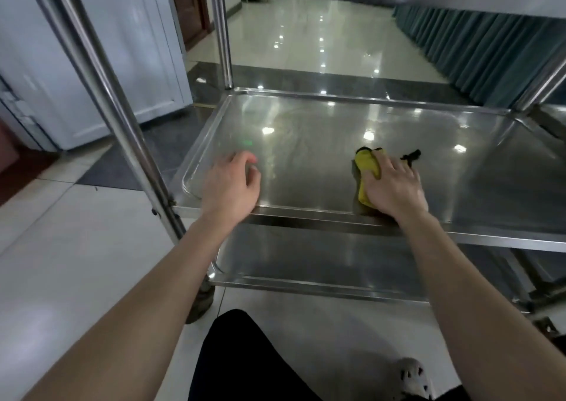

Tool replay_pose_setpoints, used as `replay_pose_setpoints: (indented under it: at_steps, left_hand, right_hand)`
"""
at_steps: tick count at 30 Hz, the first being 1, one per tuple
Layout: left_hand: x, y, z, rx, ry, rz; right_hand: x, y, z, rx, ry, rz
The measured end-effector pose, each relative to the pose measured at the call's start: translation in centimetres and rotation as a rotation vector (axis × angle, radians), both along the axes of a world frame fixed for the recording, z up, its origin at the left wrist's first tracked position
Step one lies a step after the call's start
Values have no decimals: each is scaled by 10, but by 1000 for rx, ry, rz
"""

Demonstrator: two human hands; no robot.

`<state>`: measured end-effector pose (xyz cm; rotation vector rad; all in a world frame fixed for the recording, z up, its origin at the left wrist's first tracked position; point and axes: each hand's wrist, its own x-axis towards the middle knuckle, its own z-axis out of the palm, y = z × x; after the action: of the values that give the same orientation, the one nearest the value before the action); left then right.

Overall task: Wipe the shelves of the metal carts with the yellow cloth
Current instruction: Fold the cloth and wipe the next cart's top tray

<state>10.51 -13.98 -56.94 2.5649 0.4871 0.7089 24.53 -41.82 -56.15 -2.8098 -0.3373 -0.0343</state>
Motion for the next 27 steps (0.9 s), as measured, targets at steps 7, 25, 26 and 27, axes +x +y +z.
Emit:
replay_pose_setpoints:
  at_steps: [7,25,26,27]
  left_hand:
    - [-98,8,3,60,-193,-31]
    - [-62,73,7,-330,-584,289]
    - [-62,74,7,-322,-591,284]
    - [-62,74,6,-316,-599,276]
  right_hand:
    - [-37,152,0,-38,-4,406]
    - [-13,279,-5,-33,-24,595]
    - [-30,267,-2,-11,-12,742]
    - [-40,248,2,23,22,874]
